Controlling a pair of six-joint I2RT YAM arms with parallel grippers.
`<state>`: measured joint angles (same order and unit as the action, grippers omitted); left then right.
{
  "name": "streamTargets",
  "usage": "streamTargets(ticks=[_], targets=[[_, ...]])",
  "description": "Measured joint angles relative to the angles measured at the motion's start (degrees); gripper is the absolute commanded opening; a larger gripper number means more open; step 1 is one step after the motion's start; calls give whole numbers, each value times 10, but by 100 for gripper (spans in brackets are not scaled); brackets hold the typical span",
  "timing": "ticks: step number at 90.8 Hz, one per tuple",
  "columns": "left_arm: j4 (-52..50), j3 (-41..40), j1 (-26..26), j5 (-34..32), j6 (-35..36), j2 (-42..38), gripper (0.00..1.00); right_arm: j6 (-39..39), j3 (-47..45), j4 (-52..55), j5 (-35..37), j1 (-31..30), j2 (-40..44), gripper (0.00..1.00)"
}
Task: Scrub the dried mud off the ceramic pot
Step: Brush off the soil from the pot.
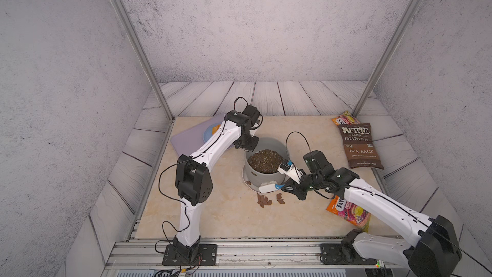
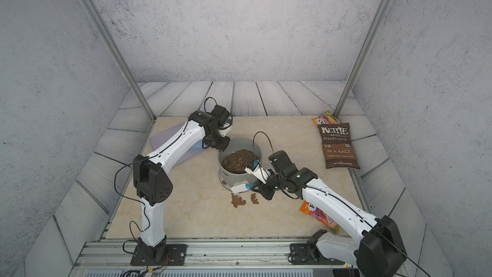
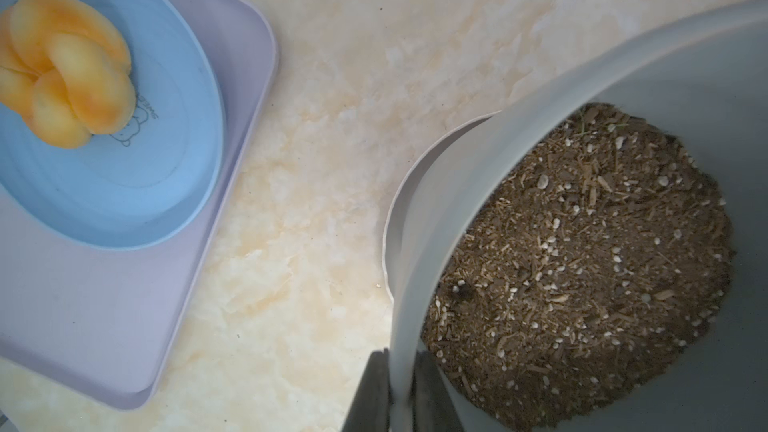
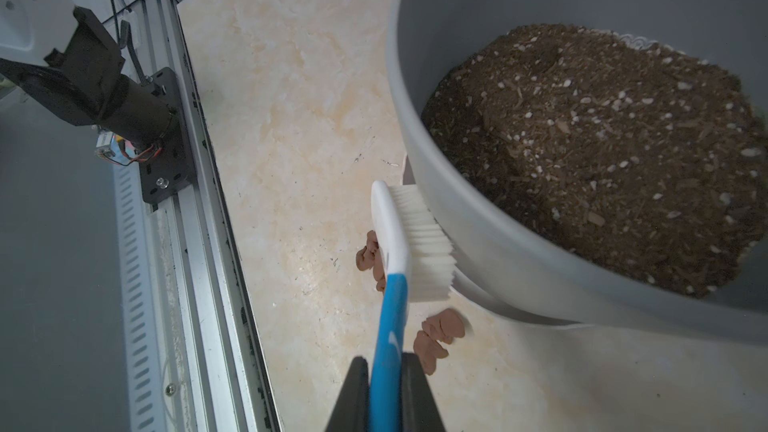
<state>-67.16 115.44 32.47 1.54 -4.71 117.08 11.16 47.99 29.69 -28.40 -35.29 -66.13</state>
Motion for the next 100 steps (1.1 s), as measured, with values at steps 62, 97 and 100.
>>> streamTargets(ticks=[62,97,100], targets=[[-7,24,-6,14,70,15,0,-52,-19,36,17,-88,85,0],[-29,92,-25,55,238,59,0,-28,49,46,-24,-75,58,0],[-30,96,-26,57,248,62,0,-28,51,49,-31,-70,57,0]])
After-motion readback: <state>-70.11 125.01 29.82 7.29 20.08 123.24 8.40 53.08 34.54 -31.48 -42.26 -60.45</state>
